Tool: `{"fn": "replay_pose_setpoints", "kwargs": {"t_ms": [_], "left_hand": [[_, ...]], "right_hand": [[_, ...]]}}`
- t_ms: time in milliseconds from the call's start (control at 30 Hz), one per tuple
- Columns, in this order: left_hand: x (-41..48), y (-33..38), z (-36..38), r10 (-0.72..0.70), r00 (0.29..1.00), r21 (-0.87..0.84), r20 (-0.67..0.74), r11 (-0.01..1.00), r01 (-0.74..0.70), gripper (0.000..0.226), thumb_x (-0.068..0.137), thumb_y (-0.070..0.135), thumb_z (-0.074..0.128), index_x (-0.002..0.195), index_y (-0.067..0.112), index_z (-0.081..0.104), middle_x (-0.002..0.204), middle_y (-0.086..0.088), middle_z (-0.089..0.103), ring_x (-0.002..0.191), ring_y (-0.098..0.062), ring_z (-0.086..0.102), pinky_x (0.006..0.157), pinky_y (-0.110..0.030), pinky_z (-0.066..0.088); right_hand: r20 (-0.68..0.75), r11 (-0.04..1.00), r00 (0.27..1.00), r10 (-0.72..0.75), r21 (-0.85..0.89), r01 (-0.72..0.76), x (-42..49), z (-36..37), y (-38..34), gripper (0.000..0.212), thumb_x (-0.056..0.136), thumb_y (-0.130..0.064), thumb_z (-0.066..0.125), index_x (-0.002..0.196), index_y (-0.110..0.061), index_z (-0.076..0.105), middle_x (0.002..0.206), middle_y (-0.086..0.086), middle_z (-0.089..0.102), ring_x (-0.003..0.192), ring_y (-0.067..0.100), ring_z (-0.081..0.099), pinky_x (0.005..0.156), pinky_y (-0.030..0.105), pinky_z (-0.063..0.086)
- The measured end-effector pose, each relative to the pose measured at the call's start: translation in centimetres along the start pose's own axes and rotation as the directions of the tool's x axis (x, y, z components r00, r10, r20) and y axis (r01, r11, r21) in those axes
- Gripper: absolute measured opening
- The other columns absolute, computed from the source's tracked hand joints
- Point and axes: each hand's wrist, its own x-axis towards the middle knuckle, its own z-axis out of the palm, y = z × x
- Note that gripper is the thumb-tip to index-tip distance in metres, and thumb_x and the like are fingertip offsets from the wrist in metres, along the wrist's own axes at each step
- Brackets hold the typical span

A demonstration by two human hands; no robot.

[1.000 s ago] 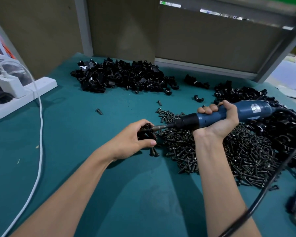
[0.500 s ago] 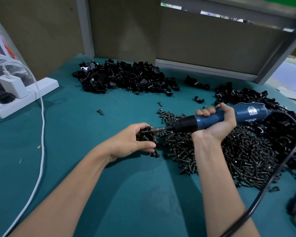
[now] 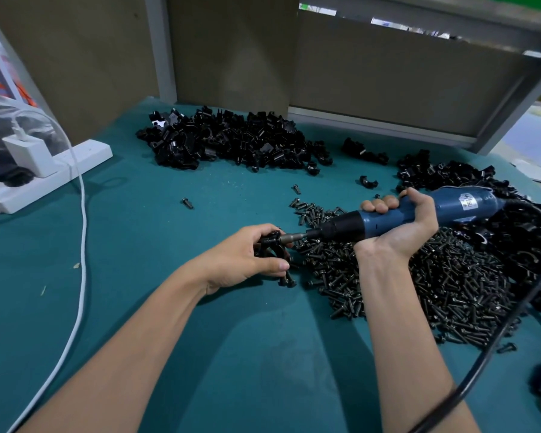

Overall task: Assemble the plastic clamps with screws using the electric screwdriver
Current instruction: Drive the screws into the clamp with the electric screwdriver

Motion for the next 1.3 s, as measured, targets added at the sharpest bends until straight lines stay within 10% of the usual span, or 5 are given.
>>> {"fn": "replay_pose_setpoints", "kwargs": {"t_ms": [533,1300], "left_hand": [[-0.15,0.17,-0.03,0.016,0.999,0.143,-0.047,0.99,-0.009,0.026,0.085,0.008,0.076,0.107,0.016,0.065,0.102,-0.009,0.073,0.103,-0.031,0.068,0.101,-0.052,0.049],[-0.49,0.59,-0.13,-0.106,0.991,-0.312,0.076,0.942,0.125,0.03,0.078,-0.014,0.07,0.106,-0.002,0.068,0.098,-0.015,0.068,0.086,-0.029,0.073,0.071,-0.025,0.06]], "right_hand": [[-0.003,1.0,1.0,0.007,-0.002,-0.007,-0.19,0.14,0.02,0.047,0.087,-0.018,0.053,0.04,-0.017,0.057,0.049,-0.005,0.045,0.039,0.01,0.041,0.044,0.018,0.039],[0.207,0.999,0.978,-0.029,-0.035,0.037,-0.21,-0.05,-0.4,0.008,0.07,-0.021,0.053,0.077,-0.016,0.054,0.054,-0.004,0.042,0.044,0.011,0.039,0.048,0.022,0.037]]}}
